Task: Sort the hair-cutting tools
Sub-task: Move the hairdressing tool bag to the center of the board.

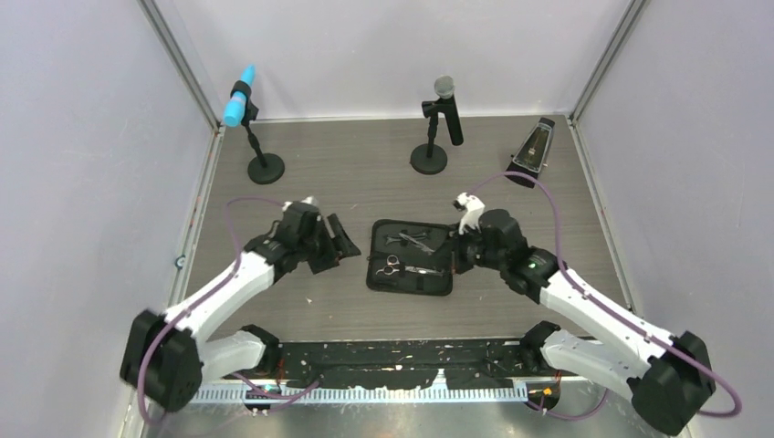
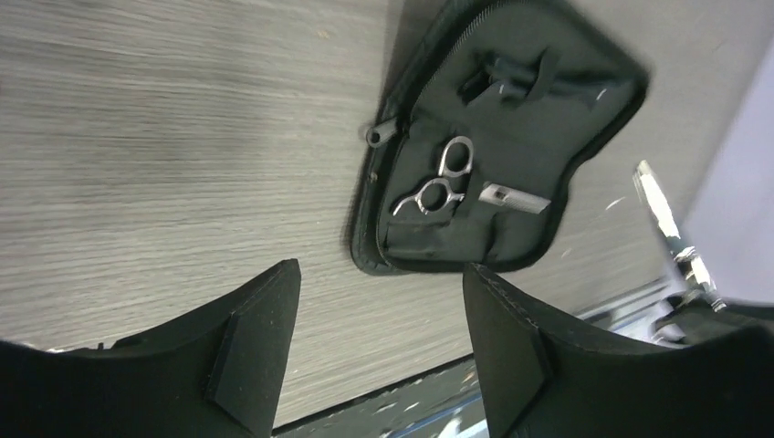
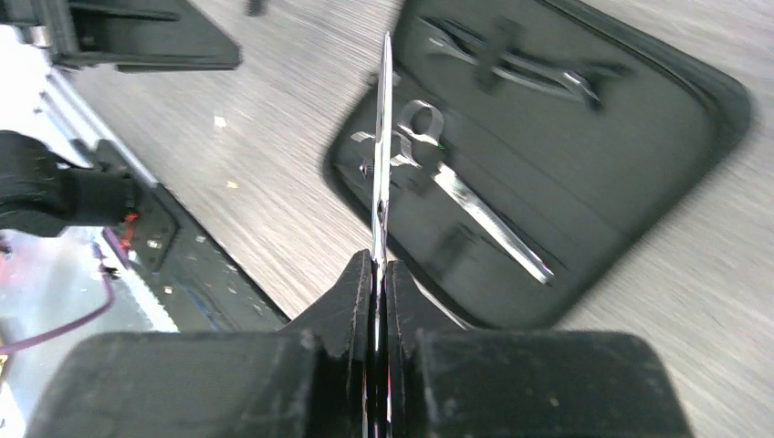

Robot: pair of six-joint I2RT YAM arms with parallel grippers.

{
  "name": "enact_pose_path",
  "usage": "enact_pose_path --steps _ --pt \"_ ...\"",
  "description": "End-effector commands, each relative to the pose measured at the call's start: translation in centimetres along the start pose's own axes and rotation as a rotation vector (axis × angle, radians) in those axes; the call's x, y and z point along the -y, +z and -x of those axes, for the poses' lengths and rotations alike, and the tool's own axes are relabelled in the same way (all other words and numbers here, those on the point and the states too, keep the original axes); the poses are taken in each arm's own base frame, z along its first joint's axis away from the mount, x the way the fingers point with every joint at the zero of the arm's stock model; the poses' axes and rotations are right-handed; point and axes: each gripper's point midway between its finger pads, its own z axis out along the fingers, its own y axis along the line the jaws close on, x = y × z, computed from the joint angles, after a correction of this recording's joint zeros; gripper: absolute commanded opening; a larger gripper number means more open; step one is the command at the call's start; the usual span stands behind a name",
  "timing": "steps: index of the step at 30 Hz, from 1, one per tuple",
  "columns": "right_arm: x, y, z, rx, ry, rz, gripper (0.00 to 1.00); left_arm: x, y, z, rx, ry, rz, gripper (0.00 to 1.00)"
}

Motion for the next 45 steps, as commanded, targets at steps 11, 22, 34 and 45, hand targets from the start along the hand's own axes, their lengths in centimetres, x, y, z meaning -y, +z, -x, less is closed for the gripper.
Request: enact_pose_path --steps 11,22,34,45 --pt "3.2 -5.5 -3.7 -0.156 0.033 -0.051 0.05 1.2 5.5 -2.9 -0.193 0.47 0.278 0.57" --pt "2.4 -5.0 -3.8 -0.183 0.078 -0.007 0.05 0.9 8.5 -5.6 -0.282 0.516 0.309 0.42" --pt "0.7 -3.9 -5.5 -0.263 0.162 0.124 0.05 -2.5 6.0 -2.1 -0.166 0.616 0.444 0.0" --pt "-0.1 -1.9 -7.9 -0.322 0.281 0.26 0.05 -6.5 4.1 -1.8 -0.168 0.645 0.508 0.0"
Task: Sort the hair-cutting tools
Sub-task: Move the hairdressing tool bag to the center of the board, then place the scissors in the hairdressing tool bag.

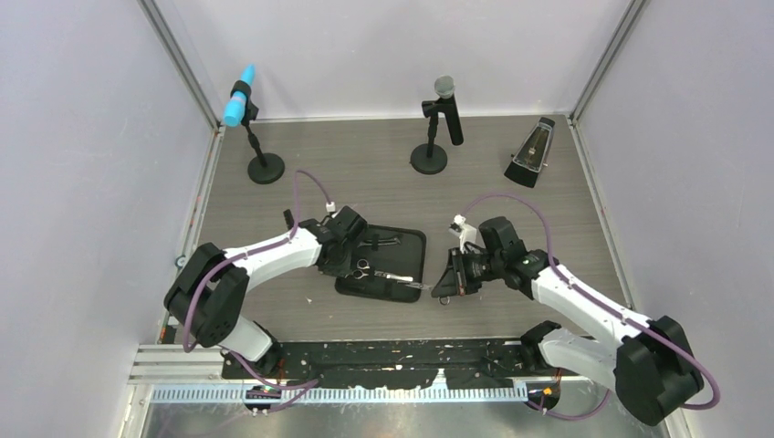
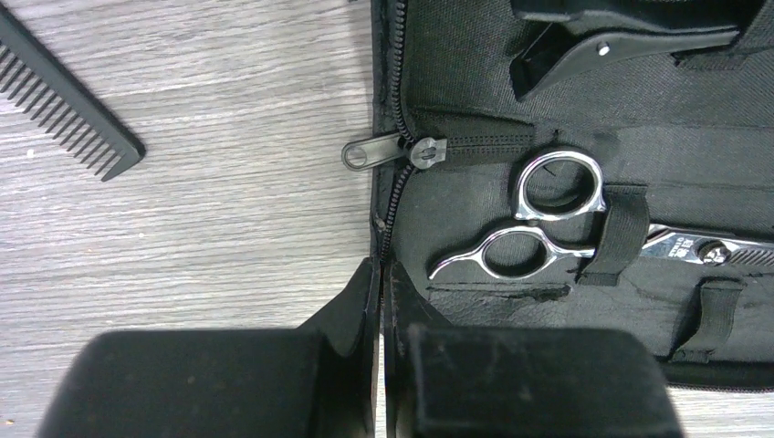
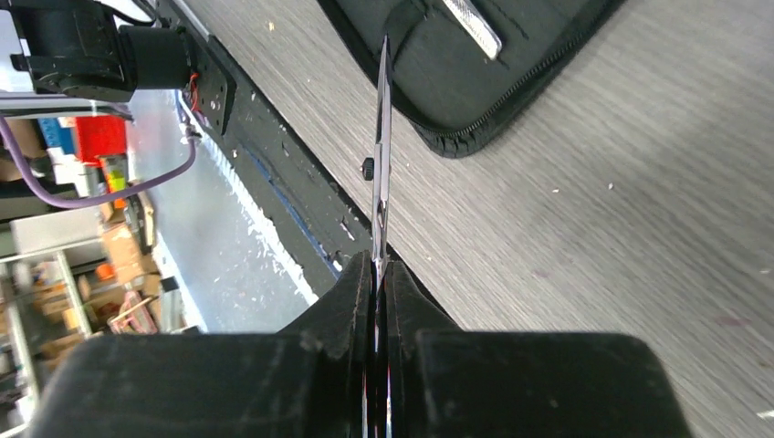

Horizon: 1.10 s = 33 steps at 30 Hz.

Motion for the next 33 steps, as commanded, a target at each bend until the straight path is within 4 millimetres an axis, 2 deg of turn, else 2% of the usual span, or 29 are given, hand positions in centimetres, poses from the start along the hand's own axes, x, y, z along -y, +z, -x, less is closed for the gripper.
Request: enact_pose_path --steps 1,8,13,24,33 --pt "-1.5 1.2 0.3 0.005 0.025 0.142 0.05 -1.1 -0.6 0.4 0.016 0.035 0.029 0.01" --pt "-0.1 2.5 -1.4 -0.046 0.078 0.15 0.05 -0.9 0.2 -1.1 -0.06 0.06 0.018 0.02" --pt "0.9 3.4 -2.3 -0.067 0.101 0.153 0.05 -0.7 0.2 -0.9 -0.058 0.066 0.008 0.03" --pt "1.6 5.3 -0.9 -0.045 0.086 0.204 0.06 -0.9 0.3 -1.1 -0.062 0.076 0.013 0.03" --pt "1.3 5.1 0.9 0.027 0.015 0.236 0.07 -1.0 0.5 -1.2 -0.072 0.087 0.026 0.03"
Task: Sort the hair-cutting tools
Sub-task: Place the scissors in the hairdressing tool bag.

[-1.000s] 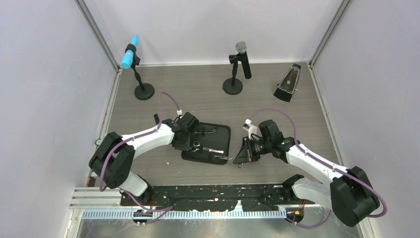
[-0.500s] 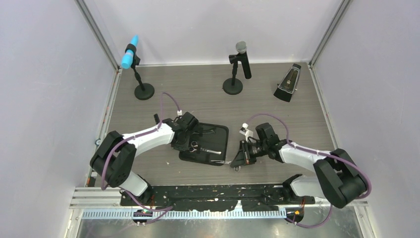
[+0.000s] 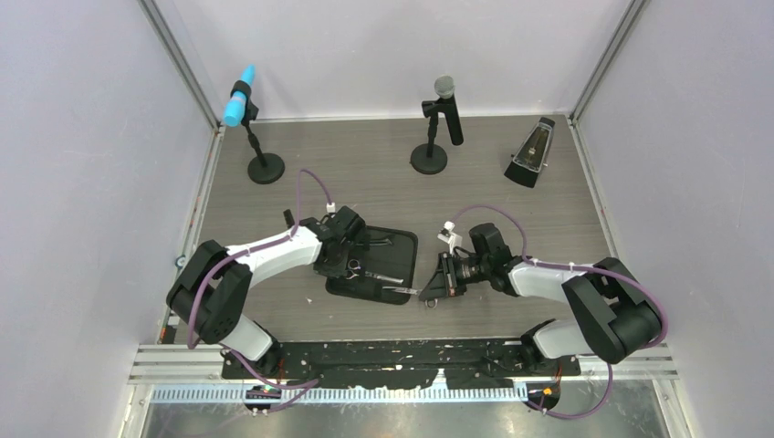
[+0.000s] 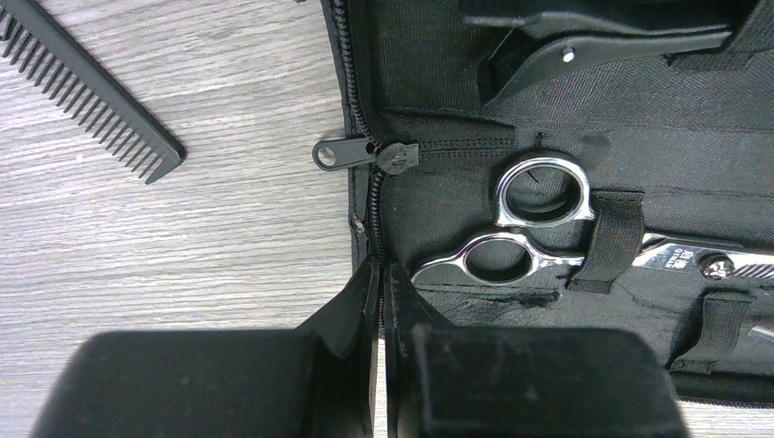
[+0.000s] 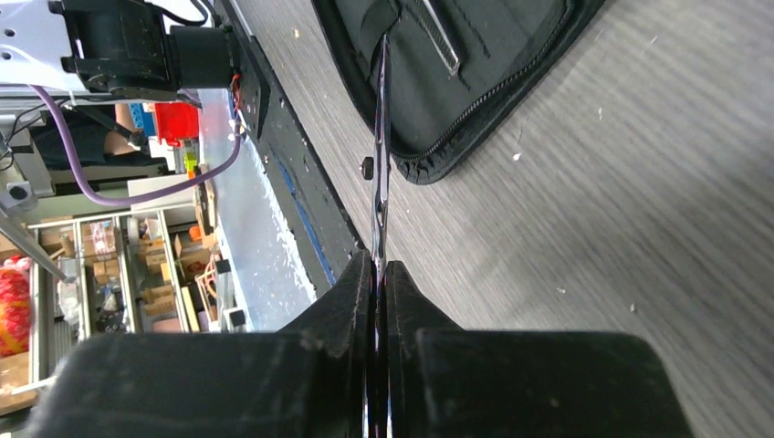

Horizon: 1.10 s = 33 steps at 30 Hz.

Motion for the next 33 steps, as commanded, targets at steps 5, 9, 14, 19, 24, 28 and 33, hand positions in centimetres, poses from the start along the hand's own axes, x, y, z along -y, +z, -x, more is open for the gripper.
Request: enact_pose_path --steps 5,9,14,19,24,28,33 --pt "0.0 0.1 2.4 0.078 -0.083 0.025 0.07 0.5 0.1 -0.2 -0.019 0.013 -0.017 0.03" --pt "0.7 0.4 1.6 0.045 -0.057 0.027 0.07 0.5 0.0 -0.1 -0.015 0.011 -0.017 0.03" --pt "0.7 0.2 0.4 0.021 -0.05 0.044 0.07 0.5 0.1 -0.1 -0.019 0.012 -0.016 0.03" --pt "-0.2 -0.1 -0.2 0.023 -0.054 0.086 0.08 0.6 0.1 -0.1 -0.021 0.014 -0.019 0.03" --pt "-0.8 0.0 -0.1 0.027 -0.058 0.123 0.08 0.6 0.0 0.0 -0.016 0.015 -0.023 0.03" --pt "-0.6 0.3 0.0 0.025 -0.05 0.129 0.08 0.7 0.0 0.0 -0.014 0.015 -0.025 0.03" --pt "0.0 1.0 0.3 0.025 -0.029 0.131 0.08 0.7 0.0 0.1 -0.012 0.016 -0.03 0.03"
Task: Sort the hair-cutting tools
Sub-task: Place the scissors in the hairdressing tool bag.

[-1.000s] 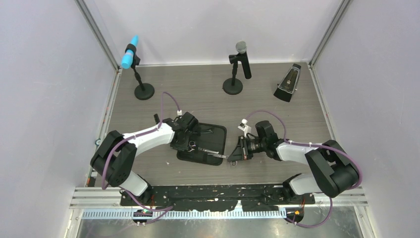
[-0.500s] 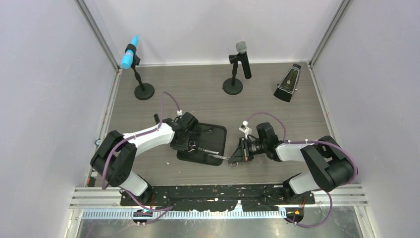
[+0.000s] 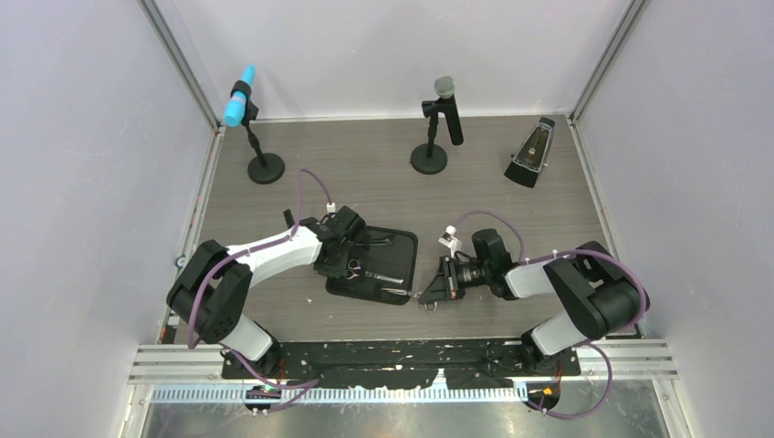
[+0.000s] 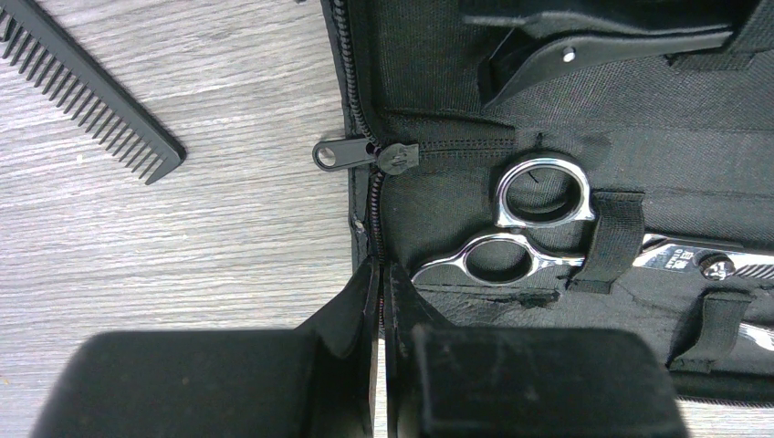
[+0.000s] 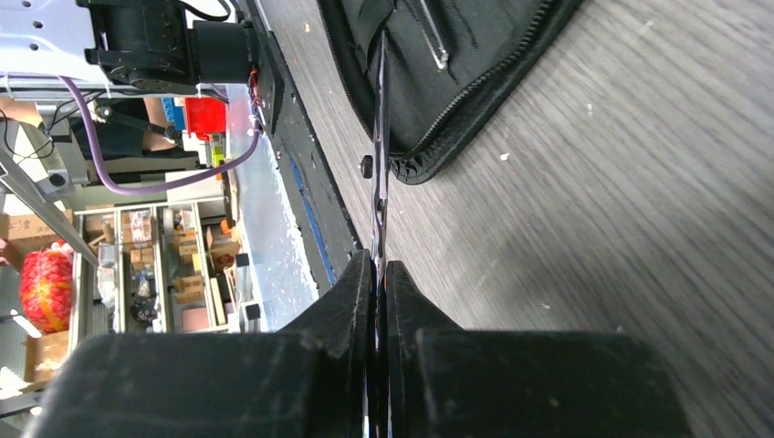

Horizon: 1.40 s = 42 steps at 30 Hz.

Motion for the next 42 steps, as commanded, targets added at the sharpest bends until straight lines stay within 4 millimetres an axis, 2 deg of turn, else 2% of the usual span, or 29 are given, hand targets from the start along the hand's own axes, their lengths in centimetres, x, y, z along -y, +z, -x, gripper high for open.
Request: enact_pose_path --steps 1,11,16,20,24,27,32,36,37,38,39,41,42 --pt "-0.3 0.6 0.7 0.004 -0.018 0.042 0.08 0.8 -0.1 0.1 -0.01 0.012 -0.031 0.03" --pt "0.0 0.8 0.2 0.003 -0.009 0.043 0.09 1.1 -0.2 0.2 -0.006 0.012 -0.048 0.03" --pt "-1.6 1.9 0.9 0.014 0.004 0.117 0.11 1.5 -0.4 0.3 -0.004 0.005 -0.072 0.03" --pt "-2.9 3.8 1.1 0.0 0.006 0.175 0.14 1.7 -0.5 0.3 -0.003 0.0 -0.086 0.03" --pt "-3.0 4.7 1.1 0.009 0.056 0.213 0.21 1.7 -0.6 0.3 0.003 -0.006 -0.092 0.03" --pt "-3.0 4.5 1.3 0.032 0.07 0.216 0.32 1.7 -0.7 0.2 0.005 -0.011 -0.09 0.03" --pt "-0.9 4.0 1.0 0.051 0.1 0.072 0.52 1.6 -0.8 0.2 0.006 -0.014 -0.09 0.03" --pt "1.7 3.0 0.8 0.049 0.04 -0.139 0.62 1.5 -0.8 0.2 0.009 -0.018 -0.086 0.03" --pt "1.2 2.7 1.6 0.07 0.007 -0.155 0.64 1.5 -0.8 0.2 0.008 -0.018 -0.086 0.03" --pt "2.5 2.2 1.1 0.059 0.02 -0.235 0.66 1.5 -0.8 0.2 0.009 -0.019 -0.086 0.03" --pt "1.8 1.8 2.0 0.083 -0.01 -0.247 0.68 1.5 -0.8 0.2 0.009 -0.018 -0.086 0.03" --pt "3.6 0.4 1.7 0.084 0.006 -0.401 0.69 1.5 -0.9 0.2 0.011 -0.021 -0.09 0.03" --pt "3.6 0.0 2.1 0.093 -0.013 -0.423 0.71 1.6 -0.9 0.2 0.013 -0.021 -0.092 0.03"
